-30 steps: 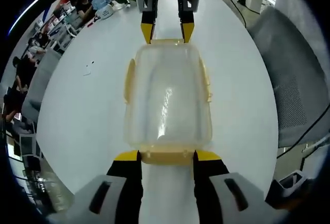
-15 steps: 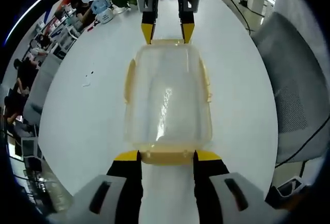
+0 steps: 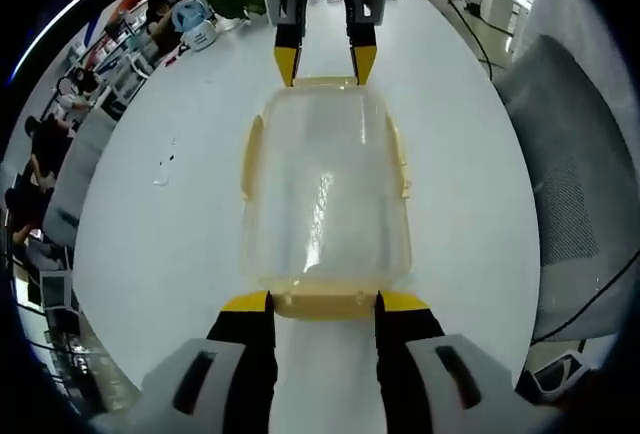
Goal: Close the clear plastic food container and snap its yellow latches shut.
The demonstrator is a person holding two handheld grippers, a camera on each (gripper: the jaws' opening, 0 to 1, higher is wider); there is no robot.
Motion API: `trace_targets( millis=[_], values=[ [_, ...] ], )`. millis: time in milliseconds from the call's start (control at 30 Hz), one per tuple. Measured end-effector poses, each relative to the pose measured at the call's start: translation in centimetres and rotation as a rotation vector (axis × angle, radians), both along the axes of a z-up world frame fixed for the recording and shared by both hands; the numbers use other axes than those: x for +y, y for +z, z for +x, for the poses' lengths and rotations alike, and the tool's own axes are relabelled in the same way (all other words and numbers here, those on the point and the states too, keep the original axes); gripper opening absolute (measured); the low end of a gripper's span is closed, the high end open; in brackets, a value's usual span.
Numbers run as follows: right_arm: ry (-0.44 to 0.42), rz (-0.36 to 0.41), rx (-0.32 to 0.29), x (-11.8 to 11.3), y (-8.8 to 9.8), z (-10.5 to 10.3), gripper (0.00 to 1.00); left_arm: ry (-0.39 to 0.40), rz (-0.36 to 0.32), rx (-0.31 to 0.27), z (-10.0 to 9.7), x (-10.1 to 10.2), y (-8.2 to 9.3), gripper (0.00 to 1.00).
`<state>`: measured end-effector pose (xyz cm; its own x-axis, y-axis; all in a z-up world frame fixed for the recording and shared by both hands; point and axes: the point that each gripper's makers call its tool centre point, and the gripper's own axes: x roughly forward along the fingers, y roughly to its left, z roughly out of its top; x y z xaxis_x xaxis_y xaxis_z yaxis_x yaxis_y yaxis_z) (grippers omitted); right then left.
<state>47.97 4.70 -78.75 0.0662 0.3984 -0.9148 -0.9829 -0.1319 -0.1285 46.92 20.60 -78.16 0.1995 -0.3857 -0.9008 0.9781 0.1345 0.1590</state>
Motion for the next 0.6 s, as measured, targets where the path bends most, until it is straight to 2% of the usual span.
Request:
trace_targets(
  millis=[600],
  values=[
    [-0.015, -0.005, 0.008, -4.7, -0.3, 0.4, 0.34, -0.027, -0.006, 0.003, 0.7, -4.7, -0.1, 0.36]
  ],
)
